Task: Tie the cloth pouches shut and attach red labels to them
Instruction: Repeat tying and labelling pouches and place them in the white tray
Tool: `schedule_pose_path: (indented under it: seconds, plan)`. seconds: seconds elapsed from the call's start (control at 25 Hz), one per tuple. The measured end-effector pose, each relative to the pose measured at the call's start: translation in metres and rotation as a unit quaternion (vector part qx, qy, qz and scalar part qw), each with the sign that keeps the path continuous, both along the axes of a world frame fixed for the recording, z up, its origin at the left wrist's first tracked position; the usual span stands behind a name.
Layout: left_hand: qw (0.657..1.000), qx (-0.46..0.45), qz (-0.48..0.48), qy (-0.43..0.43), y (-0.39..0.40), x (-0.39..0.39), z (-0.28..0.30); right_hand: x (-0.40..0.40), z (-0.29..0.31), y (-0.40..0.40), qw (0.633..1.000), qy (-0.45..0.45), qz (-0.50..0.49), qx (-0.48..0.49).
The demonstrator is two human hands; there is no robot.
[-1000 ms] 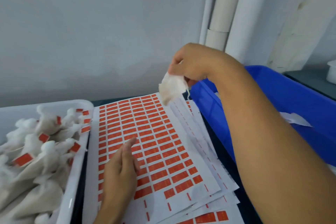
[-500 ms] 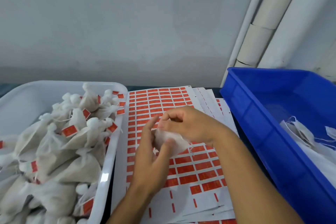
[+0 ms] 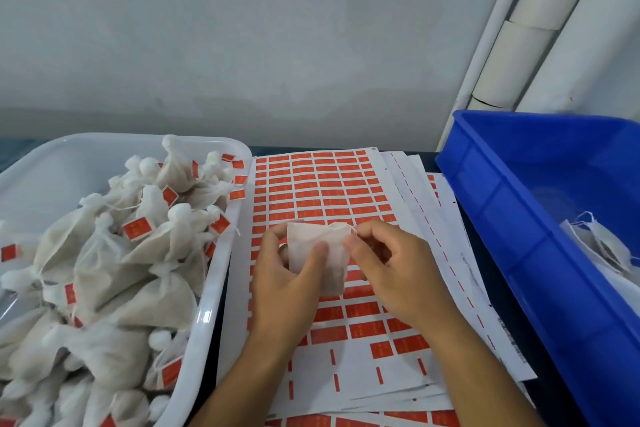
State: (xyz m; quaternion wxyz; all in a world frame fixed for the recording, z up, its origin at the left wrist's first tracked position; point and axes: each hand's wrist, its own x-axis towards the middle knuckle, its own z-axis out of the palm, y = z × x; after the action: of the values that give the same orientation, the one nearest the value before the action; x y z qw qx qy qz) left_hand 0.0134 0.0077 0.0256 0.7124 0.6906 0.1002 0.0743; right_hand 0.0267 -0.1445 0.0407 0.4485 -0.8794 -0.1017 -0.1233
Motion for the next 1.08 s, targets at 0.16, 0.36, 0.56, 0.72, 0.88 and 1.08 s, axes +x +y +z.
schedule_pose_path:
  seconds: [0.16, 0.36, 0.56, 0.72, 0.88, 1.08]
  plan:
    - [0.999, -0.015, -0.043, 0.007, -0.001, -0.001, 0.002, -0.009, -0.004, -0.003, 0.997, -0.001, -0.017, 0.081]
    - [0.988, -0.046, -0.146, 0.036, -0.004, -0.006, 0.002, -0.011, -0.001, -0.003, 0.982, 0.036, -0.023, 0.186]
    - [0.980, 0.011, -0.196, -0.010, -0.004, -0.007, 0.000, -0.012, 0.000, -0.005, 0.979, 0.021, -0.040, 0.197]
    - [0.985, 0.090, -0.148, -0.025, -0.007, -0.006, -0.006, -0.012, 0.000, -0.006, 0.985, -0.012, -0.046, 0.165]
    - [0.962, 0.260, -0.075, -0.040, -0.002, -0.003, -0.012, -0.014, 0.002, -0.011, 0.974, -0.033, -0.097, 0.201]
    - [0.907, 0.397, -0.092, -0.102, -0.003, -0.004, -0.017, -0.013, 0.003, -0.003, 0.962, 0.014, -0.075, 0.261]
